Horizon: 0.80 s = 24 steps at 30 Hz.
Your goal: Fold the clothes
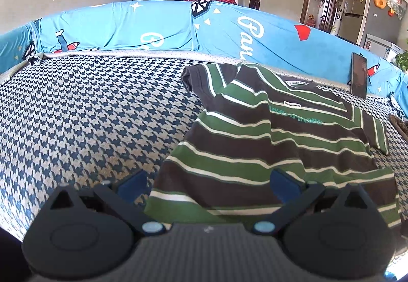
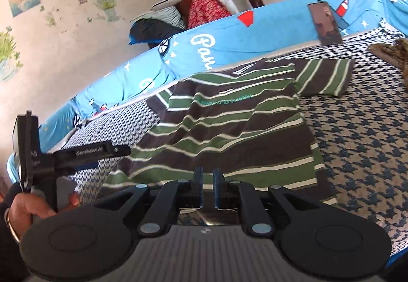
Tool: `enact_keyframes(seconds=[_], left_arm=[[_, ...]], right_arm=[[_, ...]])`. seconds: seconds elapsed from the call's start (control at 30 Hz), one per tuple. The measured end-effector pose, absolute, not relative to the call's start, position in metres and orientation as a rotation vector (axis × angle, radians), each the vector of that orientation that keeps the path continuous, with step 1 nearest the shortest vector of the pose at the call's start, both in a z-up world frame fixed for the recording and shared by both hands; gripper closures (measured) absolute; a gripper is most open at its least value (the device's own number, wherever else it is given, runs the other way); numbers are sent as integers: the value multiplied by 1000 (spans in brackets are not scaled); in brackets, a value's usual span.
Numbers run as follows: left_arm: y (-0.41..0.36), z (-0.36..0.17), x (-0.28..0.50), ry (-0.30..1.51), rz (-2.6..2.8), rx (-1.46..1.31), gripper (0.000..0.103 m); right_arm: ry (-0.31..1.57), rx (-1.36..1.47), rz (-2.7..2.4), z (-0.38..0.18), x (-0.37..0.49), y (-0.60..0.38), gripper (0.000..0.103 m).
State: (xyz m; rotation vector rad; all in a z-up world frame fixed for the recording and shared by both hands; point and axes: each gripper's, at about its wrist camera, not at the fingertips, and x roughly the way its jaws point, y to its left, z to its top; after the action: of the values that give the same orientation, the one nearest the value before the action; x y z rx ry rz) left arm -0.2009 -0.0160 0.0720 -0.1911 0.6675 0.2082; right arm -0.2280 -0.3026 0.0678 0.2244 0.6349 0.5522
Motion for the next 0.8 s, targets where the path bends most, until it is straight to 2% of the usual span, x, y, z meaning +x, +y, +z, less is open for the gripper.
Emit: enact_keyframes(seconds=[0.17, 0.37, 0.8], left_arm=[[-13, 70, -200, 692, 195, -202, 0], [-11, 65, -199, 733, 206, -188, 0], [6, 63, -203, 749, 226, -230, 0]], right_arm=[[663, 113, 650, 59, -233, -268, 91], [651, -44, 699, 52, -238, -234, 74], [518, -543, 717, 24, -258, -169, 71]])
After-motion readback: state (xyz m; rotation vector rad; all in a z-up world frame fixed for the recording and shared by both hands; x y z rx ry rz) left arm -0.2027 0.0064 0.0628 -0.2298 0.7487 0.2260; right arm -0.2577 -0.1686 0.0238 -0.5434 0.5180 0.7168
